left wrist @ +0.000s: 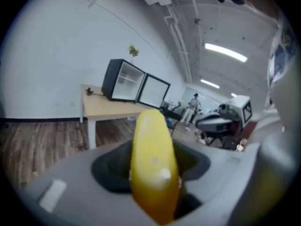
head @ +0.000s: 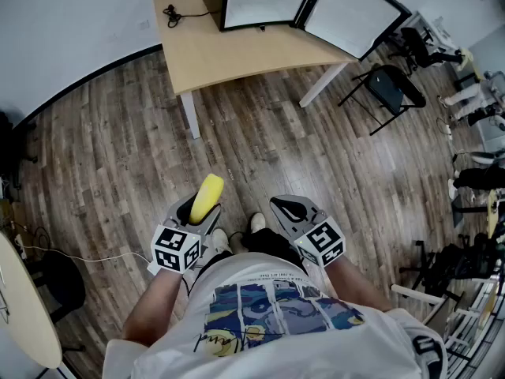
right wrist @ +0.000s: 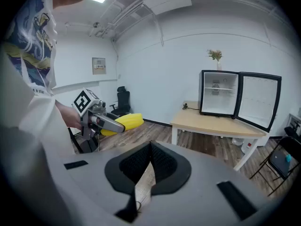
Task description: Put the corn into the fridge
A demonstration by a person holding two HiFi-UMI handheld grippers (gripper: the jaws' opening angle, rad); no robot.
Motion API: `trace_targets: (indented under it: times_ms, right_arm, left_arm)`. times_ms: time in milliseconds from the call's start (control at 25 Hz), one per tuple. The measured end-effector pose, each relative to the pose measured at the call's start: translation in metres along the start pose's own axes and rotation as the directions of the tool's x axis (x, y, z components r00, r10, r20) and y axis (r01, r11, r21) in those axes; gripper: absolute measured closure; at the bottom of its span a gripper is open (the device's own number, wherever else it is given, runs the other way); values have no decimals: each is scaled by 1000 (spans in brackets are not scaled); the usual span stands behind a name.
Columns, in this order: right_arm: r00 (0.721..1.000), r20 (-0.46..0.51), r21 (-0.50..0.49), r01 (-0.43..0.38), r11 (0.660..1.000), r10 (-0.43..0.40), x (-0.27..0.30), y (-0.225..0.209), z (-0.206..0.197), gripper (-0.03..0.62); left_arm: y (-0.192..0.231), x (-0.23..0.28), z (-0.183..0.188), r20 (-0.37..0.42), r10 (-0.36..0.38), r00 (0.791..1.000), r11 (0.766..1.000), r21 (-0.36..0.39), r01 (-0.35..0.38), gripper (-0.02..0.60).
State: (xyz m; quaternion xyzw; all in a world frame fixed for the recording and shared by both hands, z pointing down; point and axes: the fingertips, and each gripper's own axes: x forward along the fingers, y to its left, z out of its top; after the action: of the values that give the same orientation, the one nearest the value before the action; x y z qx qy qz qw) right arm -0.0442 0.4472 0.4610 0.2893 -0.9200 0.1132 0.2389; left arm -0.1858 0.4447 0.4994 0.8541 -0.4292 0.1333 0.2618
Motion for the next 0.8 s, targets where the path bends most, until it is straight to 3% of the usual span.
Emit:
trace_targets:
  times_ms: [400, 800]
  right_arm:
    - [999, 21, 45, 29, 999, -30, -15, -27, -12, 583]
    - [995, 88, 56, -45, 997, 40, -16, -116, 7, 580]
  left_arm:
    - [-25, 34, 11, -34, -36, 999, 999, 20, 37, 331]
    - [-36, 108, 76, -20, 13, 1000, 997, 76, -12, 331]
